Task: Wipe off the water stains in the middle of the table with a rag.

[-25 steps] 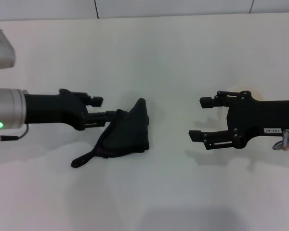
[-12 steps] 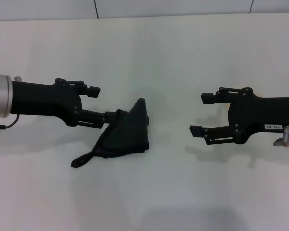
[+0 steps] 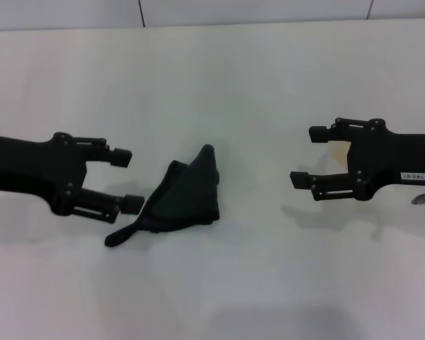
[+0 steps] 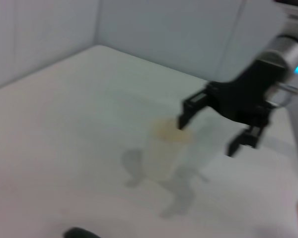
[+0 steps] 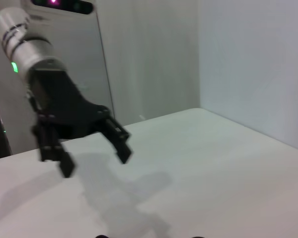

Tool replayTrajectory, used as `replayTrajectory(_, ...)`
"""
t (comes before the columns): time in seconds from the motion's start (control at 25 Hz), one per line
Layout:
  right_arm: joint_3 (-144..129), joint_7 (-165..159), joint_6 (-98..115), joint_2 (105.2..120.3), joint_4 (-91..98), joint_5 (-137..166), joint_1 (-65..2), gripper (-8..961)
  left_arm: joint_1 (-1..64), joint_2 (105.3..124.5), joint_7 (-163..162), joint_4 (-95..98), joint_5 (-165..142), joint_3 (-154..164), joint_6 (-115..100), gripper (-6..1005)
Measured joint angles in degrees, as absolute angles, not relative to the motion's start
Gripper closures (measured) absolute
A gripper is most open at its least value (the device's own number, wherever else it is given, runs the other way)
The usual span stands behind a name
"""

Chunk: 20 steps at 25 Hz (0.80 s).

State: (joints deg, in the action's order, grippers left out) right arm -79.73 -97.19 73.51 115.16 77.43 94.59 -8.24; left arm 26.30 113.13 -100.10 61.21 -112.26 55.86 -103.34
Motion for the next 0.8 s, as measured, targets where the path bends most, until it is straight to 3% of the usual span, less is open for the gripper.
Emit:
replayTrajectory(0.4, -76.37, -98.47, 74.66, 114.98, 77.38, 96.62, -8.23, 81, 26.73, 111.17, -100.96, 61.69, -114.06, 55.69, -106.50, 115)
replayTrajectory(0.8, -74.93, -99.67, 76.75, 114.95, 78.00, 98.67, -8.18, 81, 26.98, 111.01, -100.75, 61.87, -114.95, 55.63, -106.40, 115)
